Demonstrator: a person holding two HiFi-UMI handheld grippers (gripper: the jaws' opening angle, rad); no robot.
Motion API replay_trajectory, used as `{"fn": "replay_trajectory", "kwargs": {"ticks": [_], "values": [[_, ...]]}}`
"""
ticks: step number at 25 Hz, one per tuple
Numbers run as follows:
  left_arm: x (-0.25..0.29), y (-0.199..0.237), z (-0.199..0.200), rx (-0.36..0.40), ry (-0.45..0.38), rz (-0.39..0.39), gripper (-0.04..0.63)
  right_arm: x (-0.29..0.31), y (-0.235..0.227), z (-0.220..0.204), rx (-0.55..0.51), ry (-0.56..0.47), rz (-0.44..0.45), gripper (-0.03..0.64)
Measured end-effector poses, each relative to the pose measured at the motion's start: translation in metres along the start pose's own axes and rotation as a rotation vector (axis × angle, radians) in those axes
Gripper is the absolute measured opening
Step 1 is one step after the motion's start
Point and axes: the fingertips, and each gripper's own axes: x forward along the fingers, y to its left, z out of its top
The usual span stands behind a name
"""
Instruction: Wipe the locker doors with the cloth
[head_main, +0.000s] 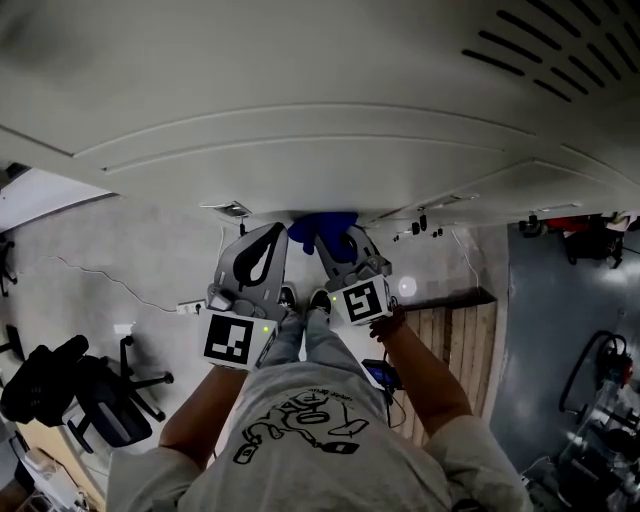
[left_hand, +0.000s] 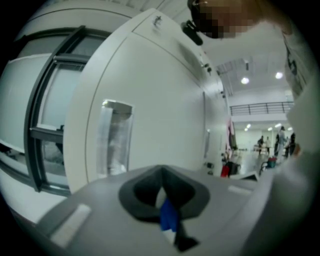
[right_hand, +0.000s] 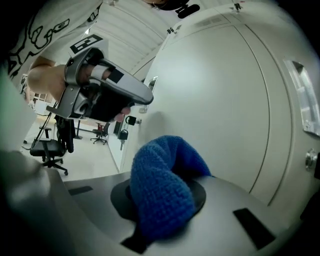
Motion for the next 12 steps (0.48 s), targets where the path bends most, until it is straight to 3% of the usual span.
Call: {"fn": "replay_trajectory", "kwargs": {"ticks": [6, 12], "values": [[0.002, -0.011, 0.010, 0.010, -0.013, -0.013, 0.002, -0.012, -0.017, -0.020, -0.013, 0.040, -0.019, 0.023], [0.001, -0.018, 0.035, 0.032, -0.059, -0.030, 0.002, -0.031, -0.038, 0.015, 0.009, -0.005, -0.039, 0.023]]}}
